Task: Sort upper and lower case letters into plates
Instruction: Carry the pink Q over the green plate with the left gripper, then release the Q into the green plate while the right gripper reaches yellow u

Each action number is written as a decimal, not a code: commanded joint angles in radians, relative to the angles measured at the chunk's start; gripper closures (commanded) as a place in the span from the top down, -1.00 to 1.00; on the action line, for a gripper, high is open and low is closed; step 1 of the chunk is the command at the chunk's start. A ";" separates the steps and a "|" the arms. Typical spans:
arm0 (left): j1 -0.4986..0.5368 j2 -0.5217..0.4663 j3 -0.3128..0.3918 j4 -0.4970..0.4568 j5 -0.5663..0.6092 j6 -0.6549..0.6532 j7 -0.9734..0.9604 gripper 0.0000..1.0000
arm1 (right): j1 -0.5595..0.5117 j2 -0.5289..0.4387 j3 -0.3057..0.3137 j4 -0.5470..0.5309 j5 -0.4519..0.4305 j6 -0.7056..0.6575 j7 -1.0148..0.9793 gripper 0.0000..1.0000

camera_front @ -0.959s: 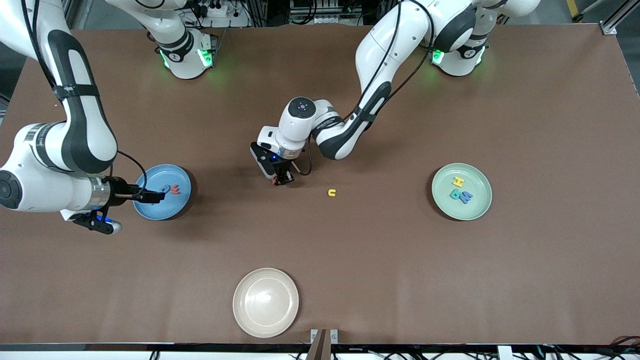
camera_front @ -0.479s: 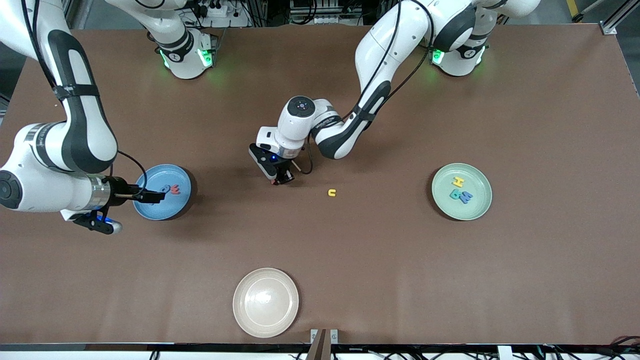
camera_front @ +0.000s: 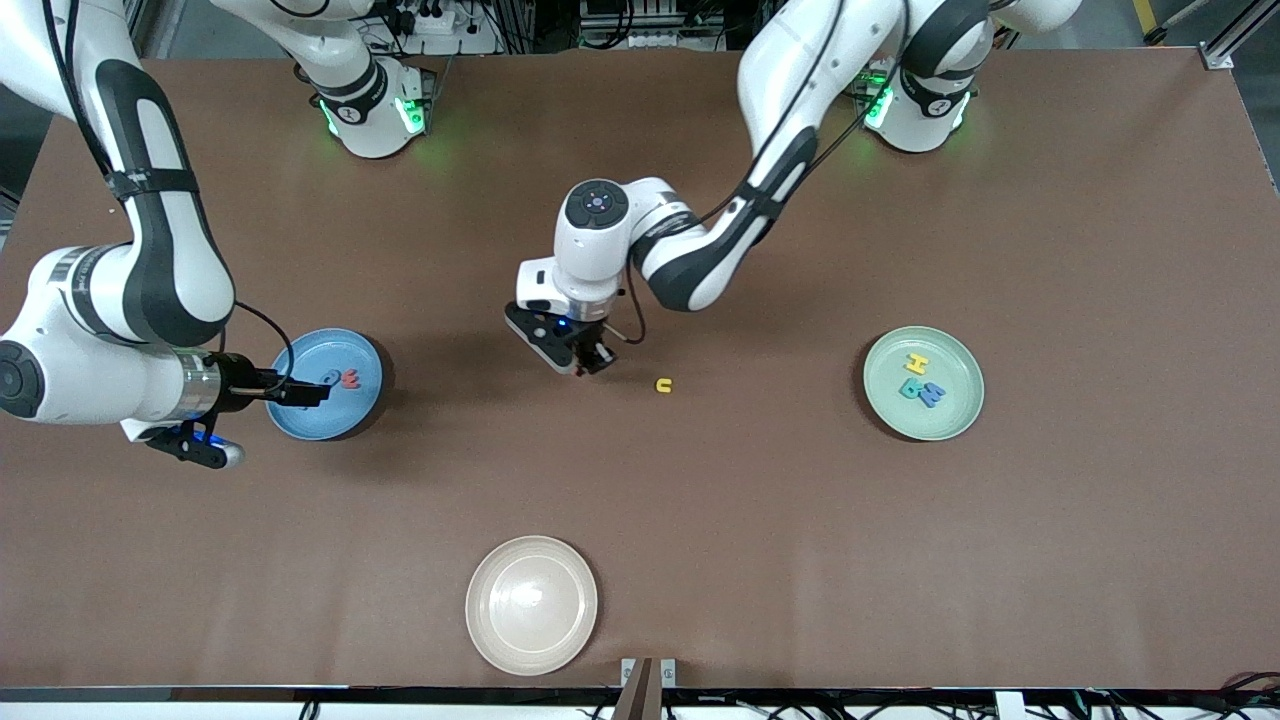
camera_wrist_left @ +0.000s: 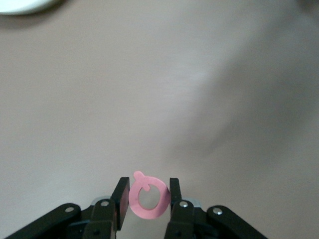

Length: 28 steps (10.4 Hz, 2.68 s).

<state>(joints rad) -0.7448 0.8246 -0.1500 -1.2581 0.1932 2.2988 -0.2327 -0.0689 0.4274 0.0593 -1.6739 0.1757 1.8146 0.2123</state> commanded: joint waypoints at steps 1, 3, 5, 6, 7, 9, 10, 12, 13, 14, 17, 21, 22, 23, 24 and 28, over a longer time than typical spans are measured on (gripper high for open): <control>0.163 -0.154 -0.043 -0.049 -0.001 -0.206 -0.014 -1.00 | 0.000 -0.016 0.005 -0.004 0.008 -0.011 0.016 1.00; 0.290 -0.252 -0.049 -0.093 -0.030 -0.359 -0.014 -1.00 | 0.030 -0.015 0.005 -0.003 0.008 -0.003 0.070 1.00; 0.488 -0.347 -0.110 -0.168 -0.072 -0.467 -0.004 -1.00 | 0.072 -0.012 0.005 0.009 0.010 0.002 0.125 1.00; 0.563 -0.387 -0.124 -0.228 -0.072 -0.510 0.015 -1.00 | 0.084 -0.009 0.005 0.014 0.010 0.011 0.160 1.00; 0.606 -0.433 -0.122 -0.316 -0.063 -0.522 0.060 -1.00 | 0.109 -0.009 0.005 0.014 0.010 0.022 0.197 1.00; 0.703 -0.488 -0.111 -0.438 -0.058 -0.522 0.110 -1.00 | 0.144 -0.003 0.005 0.032 0.011 0.026 0.255 1.00; 0.708 -0.504 -0.109 -0.484 -0.061 -0.522 0.119 -1.00 | 0.153 -0.001 0.005 0.034 0.011 0.032 0.271 1.00; 0.726 -0.510 -0.074 -0.533 -0.069 -0.522 0.127 -1.00 | 0.178 0.001 0.005 0.034 0.011 0.055 0.315 1.00; 0.729 -0.509 -0.060 -0.555 -0.070 -0.522 0.145 -1.00 | 0.199 0.001 0.005 0.034 0.011 0.074 0.343 1.00; 0.729 -0.504 -0.039 -0.564 -0.069 -0.522 0.177 -1.00 | 0.217 0.002 0.005 0.034 0.013 0.097 0.373 1.00; 0.729 -0.472 0.016 -0.566 -0.069 -0.521 0.283 -1.00 | 0.273 0.016 0.004 0.034 0.037 0.155 0.442 1.00; 0.711 -0.423 0.018 -0.544 -0.054 -0.501 0.273 -1.00 | 0.355 0.037 0.004 0.034 0.038 0.209 0.548 1.00; 0.700 -0.411 0.018 -0.544 -0.054 -0.483 0.270 -1.00 | 0.374 0.040 0.004 0.034 0.037 0.230 0.571 1.00; 0.678 -0.400 0.023 -0.544 -0.044 -0.467 0.274 -0.98 | 0.395 0.043 0.004 0.036 0.037 0.232 0.597 1.00; 0.667 -0.383 0.026 -0.543 -0.019 -0.460 0.274 -0.40 | 0.420 0.047 0.004 0.036 0.036 0.233 0.625 1.00; 0.639 -0.409 0.046 -0.448 -0.004 -0.479 0.285 1.00 | 0.564 0.124 0.002 0.078 0.033 0.345 0.835 1.00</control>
<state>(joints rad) -0.0826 0.4352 -0.1315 -1.7556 0.1713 1.8521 0.0273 0.4423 0.4974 0.0684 -1.6478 0.2057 2.1329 0.9697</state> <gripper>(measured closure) 0.278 0.000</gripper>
